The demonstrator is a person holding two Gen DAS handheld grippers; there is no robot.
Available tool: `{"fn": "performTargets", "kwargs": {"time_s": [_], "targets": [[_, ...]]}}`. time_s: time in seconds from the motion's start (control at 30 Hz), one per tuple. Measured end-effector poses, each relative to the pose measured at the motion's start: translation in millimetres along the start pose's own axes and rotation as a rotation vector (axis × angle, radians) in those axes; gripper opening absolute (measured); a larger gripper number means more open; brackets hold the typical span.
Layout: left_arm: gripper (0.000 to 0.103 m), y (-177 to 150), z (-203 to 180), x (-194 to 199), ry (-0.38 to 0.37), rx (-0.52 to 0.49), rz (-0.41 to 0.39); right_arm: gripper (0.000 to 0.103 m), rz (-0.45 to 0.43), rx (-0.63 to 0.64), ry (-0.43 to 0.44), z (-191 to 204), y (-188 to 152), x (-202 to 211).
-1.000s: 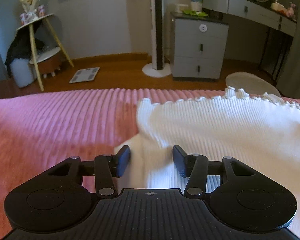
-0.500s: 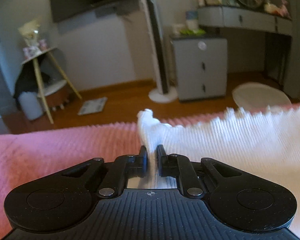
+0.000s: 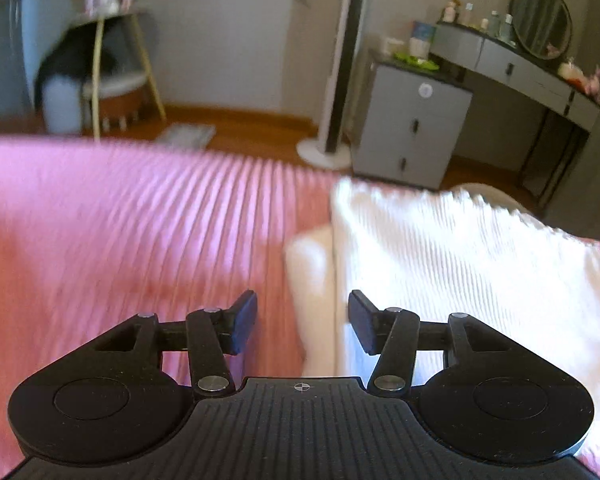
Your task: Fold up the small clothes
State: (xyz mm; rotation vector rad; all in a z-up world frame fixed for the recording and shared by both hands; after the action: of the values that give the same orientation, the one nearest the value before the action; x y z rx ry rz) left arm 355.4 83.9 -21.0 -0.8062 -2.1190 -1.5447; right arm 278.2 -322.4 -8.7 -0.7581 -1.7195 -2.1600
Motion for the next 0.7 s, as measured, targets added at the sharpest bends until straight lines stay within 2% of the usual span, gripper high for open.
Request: {"fn": "performTargets", "kwargs": {"time_s": [0.07, 0.13, 0.2, 0.23, 0.27, 0.37, 0.47, 0.53, 0.6, 0.7], "targets": [[0.057, -10, 7, 7, -0.026, 0.038, 0.024, 0.030, 0.027, -0.048, 0.002, -5, -10, 11], [0.061, -15, 10, 15, -0.073, 0.079, 0.032, 0.040, 0.090, -0.180, 0.017, -18, -18, 17], [0.062, -17, 13, 18, -0.131, 0.127, 0.055, 0.043, 0.138, -0.300, 0.043, -31, -22, 19], [0.067, -18, 13, 19, -0.160, 0.137, 0.062, 0.043, 0.150, -0.330, 0.044, -35, -23, 19], [0.069, -17, 12, 17, -0.173, 0.137, 0.074, 0.043, 0.164, -0.356, 0.042, -39, -24, 19], [0.071, -17, 16, 14, -0.145, 0.138, 0.078, 0.043, 0.187, -0.437, 0.044, -39, -25, 19], [0.071, -17, 23, 12, -0.160, 0.199, 0.056, 0.044, 0.167, -0.538, 0.060, -38, -18, 19], [0.071, -19, 24, 7, -0.179, 0.234, 0.062, 0.043, 0.150, -0.580, 0.094, -26, -16, 19], [0.070, -17, 22, 1, -0.175, 0.238, 0.062, 0.036, 0.159, -0.624, 0.151, -8, -14, 15], [0.061, -15, 21, -5, -0.183, 0.271, 0.087, 0.030, 0.175, -0.620, 0.227, 18, -23, 6]]}}
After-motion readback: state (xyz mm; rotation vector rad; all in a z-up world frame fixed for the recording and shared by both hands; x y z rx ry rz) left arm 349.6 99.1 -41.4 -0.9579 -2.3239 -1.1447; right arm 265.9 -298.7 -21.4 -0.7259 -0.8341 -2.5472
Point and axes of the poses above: each gripper's, at about its wrist camera, not at the fingertips, and x roughly against the way its jaws point, z to its left, y to its top, the point moved 2 cm from there along -x, roughly the way its jaws point, and after that the axes turned 15 degrees about -y, right-handed, at the moved point
